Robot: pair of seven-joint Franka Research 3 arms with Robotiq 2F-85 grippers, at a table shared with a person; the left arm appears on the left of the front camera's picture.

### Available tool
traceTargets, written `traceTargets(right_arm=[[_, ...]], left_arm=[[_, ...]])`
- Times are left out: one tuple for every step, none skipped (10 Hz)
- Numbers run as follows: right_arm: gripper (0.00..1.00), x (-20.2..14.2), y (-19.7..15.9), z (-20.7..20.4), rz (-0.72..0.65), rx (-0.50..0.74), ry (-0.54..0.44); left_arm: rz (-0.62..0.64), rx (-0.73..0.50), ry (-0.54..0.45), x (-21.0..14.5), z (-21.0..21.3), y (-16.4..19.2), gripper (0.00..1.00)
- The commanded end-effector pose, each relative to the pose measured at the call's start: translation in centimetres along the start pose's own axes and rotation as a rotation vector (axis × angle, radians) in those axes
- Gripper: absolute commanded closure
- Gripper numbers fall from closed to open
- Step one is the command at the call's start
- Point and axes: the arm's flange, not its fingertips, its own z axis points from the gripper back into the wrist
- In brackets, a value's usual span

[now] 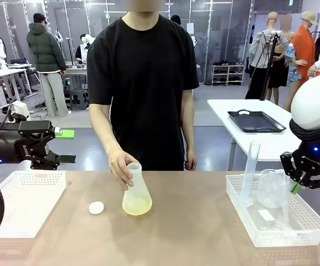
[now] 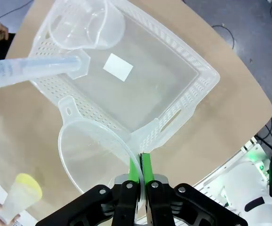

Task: Prepare the solutions needed for the experiment.
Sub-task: Once the solution is in the Big flask , pick up the Plastic Funnel and place it back into the right Organizing basket.

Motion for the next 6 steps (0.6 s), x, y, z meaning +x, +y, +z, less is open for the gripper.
traceTargets(right_arm=[[0.97,0.7,1.6,-0.5,-0.047,-0.08,-0.004],[0.97,1.2,2.4,-1.2,-0.043,-0.086,0.0],[0.97,1.3,3.1,-1.9,-0.038,-0.105,0.015],[0.97,1.4,3.8,-2.7,-0.037,-0.112,0.028],[0.97,1.5,4.3,-3.6,-0.041,-0.103,0.012],[0.97,1.7,4.7,-4.3,-0.066,-0.091,-0.021]], left_arm=[[0.02,-0.022,-0.017,0.0,-0.3,-0.3,0.0],[0.02,-0.022,-0.017,0.0,-0.3,-0.3,0.0],[0.02,-0.022,-0.017,0.0,-0.3,-0.3,0.0],[0.02,-0.022,-0.017,0.0,-0.3,-0.3,0.0],[0.02,-0.022,-0.017,0.0,-0.3,-0.3,0.0],[0.02,-0.022,-0.017,0.0,-0.3,-0.3,0.0]])
